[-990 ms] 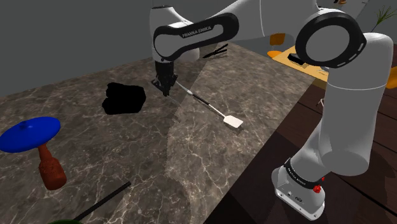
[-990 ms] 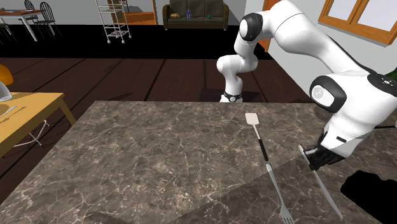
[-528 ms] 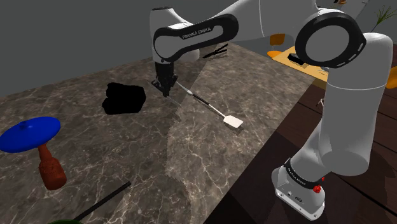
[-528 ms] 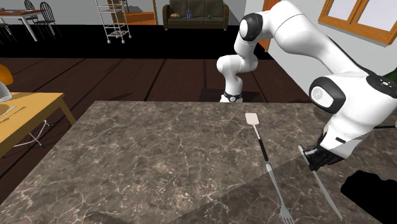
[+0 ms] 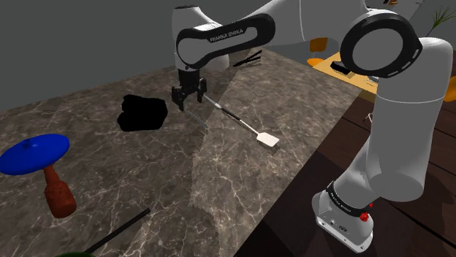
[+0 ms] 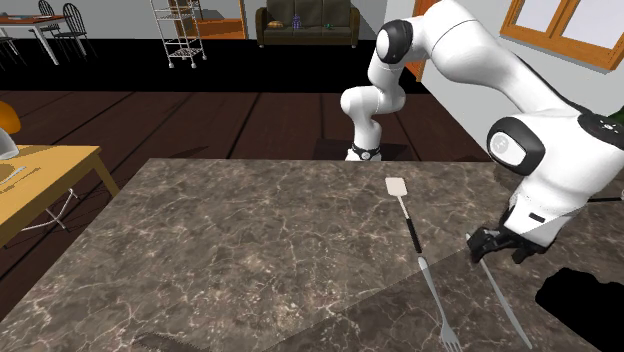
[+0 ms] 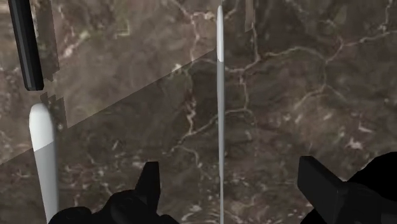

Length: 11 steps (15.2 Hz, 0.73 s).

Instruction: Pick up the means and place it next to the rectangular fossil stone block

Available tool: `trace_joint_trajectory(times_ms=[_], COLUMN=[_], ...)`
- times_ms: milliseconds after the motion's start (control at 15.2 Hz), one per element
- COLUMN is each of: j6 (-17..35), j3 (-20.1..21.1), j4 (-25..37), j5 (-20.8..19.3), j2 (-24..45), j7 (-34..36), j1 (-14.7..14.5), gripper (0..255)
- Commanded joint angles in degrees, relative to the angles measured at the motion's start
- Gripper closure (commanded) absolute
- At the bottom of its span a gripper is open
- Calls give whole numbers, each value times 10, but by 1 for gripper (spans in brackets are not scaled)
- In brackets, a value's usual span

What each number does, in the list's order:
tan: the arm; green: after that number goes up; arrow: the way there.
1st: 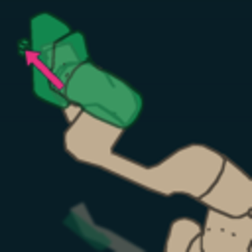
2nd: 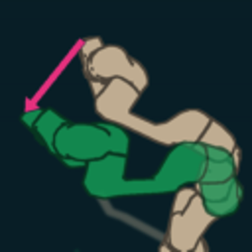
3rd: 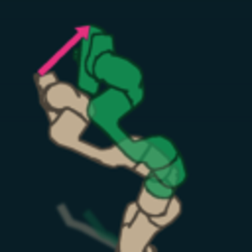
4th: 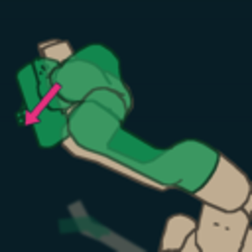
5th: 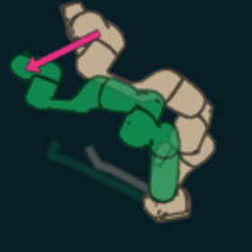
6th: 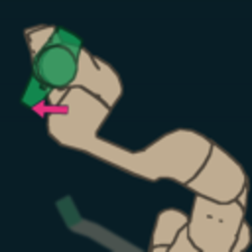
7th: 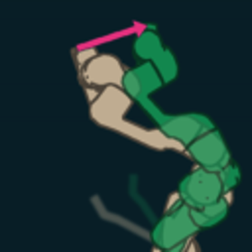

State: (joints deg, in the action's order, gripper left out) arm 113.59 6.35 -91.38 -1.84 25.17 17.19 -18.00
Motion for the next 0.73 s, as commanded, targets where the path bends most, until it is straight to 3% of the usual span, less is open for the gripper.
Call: trace_joint_trajectory(times_ms=[0,132,660], j6=[-26,-58,-58], j3=[1,1,1], j4=[21,47,47], j5=[1,2,2], j2=[-5,-11,-11], j7=[0,0,0], j1=[-1,0,0], gripper=[0,0,0])
